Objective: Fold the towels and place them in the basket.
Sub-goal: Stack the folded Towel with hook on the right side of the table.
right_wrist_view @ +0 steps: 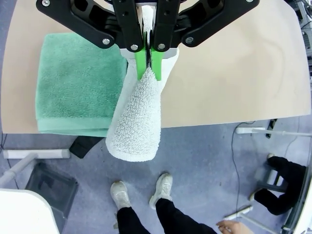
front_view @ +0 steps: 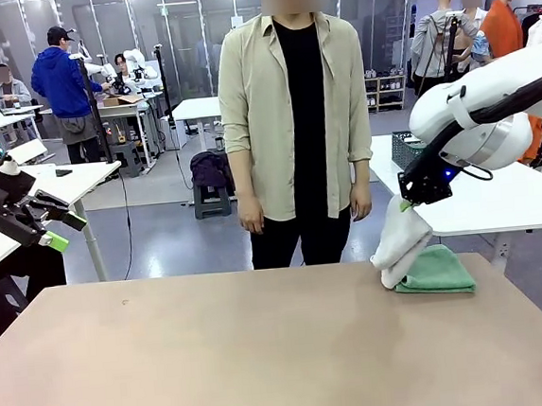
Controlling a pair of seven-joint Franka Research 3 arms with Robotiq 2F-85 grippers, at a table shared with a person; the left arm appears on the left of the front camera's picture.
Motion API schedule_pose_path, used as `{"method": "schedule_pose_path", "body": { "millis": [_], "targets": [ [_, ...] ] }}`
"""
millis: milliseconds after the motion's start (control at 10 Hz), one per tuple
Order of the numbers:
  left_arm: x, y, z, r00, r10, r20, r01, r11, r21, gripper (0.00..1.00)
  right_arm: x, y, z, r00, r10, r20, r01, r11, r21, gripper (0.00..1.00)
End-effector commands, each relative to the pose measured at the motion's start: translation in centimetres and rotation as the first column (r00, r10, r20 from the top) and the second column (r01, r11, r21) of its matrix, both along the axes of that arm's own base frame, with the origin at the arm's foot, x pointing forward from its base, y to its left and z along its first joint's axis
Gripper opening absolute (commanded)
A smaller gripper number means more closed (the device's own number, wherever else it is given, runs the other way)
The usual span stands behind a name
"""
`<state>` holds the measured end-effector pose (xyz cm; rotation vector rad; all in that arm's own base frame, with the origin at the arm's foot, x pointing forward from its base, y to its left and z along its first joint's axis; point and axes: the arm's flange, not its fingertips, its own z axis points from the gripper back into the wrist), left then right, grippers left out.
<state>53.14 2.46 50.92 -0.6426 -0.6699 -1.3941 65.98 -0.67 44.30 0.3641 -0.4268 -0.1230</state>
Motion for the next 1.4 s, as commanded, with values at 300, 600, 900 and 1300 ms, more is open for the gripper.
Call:
{"method": "schedule_pose_path", "body": {
  "millis": [300,600,900,1300],
  "targets": [
    [-0.1,0.0,0.1,1.0,0.001,0.005,-0.001,1.0,0.004,1.0,2.3,-3.3,-2.8,0.999,0.012,-0.045,-0.015,0.998,-0.057,0.37],
    [-0.1,0.0,0.1,1.0,0.001,0.005,-0.001,1.0,0.004,1.0,2.6,-6.2,-3.7,0.995,-0.039,-0.092,0.031,0.996,-0.084,0.64],
    [-0.1,0.0,0.1,1.0,0.001,0.005,-0.001,1.0,0.004,1.0,0.8,-8.1,-2.2,0.99,-0.041,-0.132,0.027,0.994,-0.102,0.78],
    [-0.1,0.0,0.1,1.0,0.001,0.005,-0.001,1.0,0.004,1.0,-7.0,-8.0,5.7,0.97,0.012,-0.242,-0.067,0.973,-0.221,1.0]
  ]
}}
